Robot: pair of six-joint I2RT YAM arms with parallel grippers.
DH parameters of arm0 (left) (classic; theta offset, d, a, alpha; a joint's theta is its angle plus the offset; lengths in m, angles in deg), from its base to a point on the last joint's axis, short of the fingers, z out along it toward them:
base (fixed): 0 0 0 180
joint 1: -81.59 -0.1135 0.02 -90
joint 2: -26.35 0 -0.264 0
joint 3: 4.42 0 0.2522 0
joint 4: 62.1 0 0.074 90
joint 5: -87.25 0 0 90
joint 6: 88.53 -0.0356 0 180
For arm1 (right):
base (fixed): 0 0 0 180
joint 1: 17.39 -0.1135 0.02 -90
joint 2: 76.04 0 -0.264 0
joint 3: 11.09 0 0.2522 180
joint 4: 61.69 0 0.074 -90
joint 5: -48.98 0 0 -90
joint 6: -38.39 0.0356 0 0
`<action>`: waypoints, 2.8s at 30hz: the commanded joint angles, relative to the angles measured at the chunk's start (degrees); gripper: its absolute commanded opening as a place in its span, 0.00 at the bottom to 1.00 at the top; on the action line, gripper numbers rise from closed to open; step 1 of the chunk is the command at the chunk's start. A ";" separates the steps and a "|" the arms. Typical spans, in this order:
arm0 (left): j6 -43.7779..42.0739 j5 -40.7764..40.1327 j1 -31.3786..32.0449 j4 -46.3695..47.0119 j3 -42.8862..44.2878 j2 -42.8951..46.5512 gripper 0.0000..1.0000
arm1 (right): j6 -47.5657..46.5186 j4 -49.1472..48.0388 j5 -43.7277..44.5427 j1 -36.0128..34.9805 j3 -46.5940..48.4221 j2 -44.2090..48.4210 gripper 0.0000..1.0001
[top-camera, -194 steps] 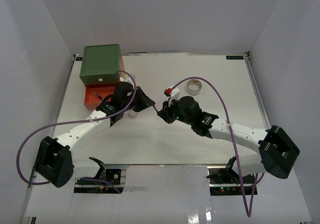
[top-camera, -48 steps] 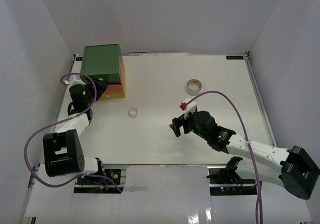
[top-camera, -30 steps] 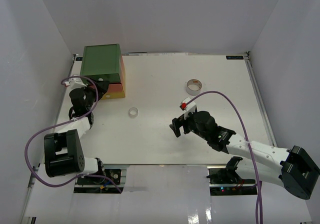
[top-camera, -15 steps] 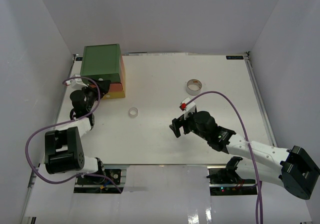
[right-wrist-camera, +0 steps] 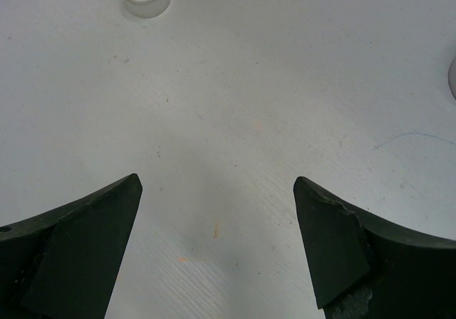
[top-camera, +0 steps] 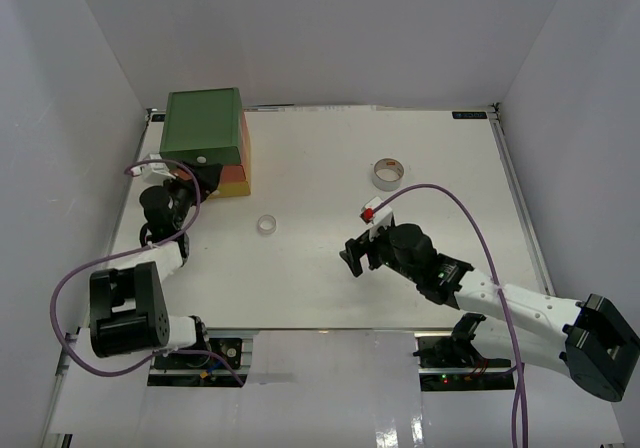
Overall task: Sort the stationery into containers
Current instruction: Close the drawer in the storage box, then open the drawer in the storage box.
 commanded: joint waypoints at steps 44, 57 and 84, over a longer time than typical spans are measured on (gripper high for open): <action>23.70 -5.00 -1.95 35.97 -11.45 -28.57 0.81 | -5.28 -4.43 -0.14 -0.14 -5.82 12.21 0.90; 24.14 -3.87 -2.22 38.96 -6.61 -33.67 0.63 | -7.03 -4.60 -0.05 -0.14 -5.74 10.36 0.90; 25.02 -3.25 -2.66 44.15 -4.33 -35.25 0.57 | -7.47 -4.95 -1.80 -0.05 -5.21 6.85 0.90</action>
